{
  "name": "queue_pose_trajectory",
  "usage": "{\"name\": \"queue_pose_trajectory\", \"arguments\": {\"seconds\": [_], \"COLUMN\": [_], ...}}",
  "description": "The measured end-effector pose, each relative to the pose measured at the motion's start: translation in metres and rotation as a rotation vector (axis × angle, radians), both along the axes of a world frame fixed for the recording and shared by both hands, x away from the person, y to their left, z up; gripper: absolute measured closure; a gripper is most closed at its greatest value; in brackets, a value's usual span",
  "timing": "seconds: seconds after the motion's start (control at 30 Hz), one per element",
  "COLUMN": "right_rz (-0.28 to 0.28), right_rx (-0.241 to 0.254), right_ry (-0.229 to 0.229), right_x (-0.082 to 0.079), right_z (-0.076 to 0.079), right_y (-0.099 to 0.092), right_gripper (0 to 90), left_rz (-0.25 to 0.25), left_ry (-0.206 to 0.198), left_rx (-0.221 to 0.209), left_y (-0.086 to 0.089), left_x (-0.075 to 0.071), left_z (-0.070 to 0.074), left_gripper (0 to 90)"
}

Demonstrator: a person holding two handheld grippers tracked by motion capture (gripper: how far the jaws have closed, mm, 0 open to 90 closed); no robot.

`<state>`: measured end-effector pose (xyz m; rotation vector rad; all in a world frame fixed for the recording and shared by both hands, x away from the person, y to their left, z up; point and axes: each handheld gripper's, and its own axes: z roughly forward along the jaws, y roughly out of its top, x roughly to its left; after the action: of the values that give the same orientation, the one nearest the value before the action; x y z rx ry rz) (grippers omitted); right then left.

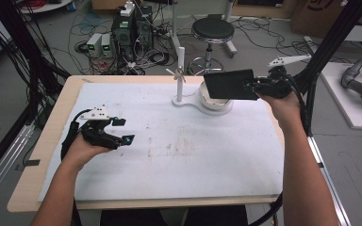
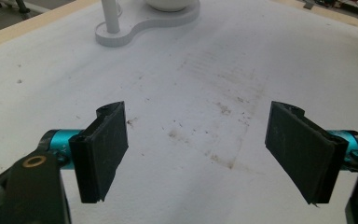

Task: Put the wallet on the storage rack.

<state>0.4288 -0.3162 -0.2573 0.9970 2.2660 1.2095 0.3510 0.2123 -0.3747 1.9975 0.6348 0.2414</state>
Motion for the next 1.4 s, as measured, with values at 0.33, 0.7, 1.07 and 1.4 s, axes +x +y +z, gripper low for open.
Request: {"name": "queue_pose_trajectory", "arguments": {"seconds": [0.33, 0.7, 1.07, 1.4], "right_rz": [-0.046, -0.066, -0.076, -0.109], "right_rx": [-0.078, -0.117, -0.170, -0.158], "right_ry": [0.067, 0.118, 0.138, 0.097], "right_x": [0.030, 0.038, 0.043, 0.055], "right_z": [-0.016, -0.016, -0.015, -0.024], "right_y": [0.016, 0.014, 0.029, 0.039], "right_gripper": [76.9, 76.9, 76.9, 62.9], "left_rz": [0.000, -0.009, -0.008, -0.009], "left_ry": [0.011, 0.012, 0.009, 0.016], "left_rx": [-0.003, 0.003, 0.003, 0.003], "left_y": [0.002, 0.004, 0.002, 0.004], "left_x": [0.002, 0.005, 0.002, 0.003], "left_z": [-0.004, -0.005, -0.004, -0.007], "left_gripper": [21.0, 21.0, 21.0, 21.0]}}
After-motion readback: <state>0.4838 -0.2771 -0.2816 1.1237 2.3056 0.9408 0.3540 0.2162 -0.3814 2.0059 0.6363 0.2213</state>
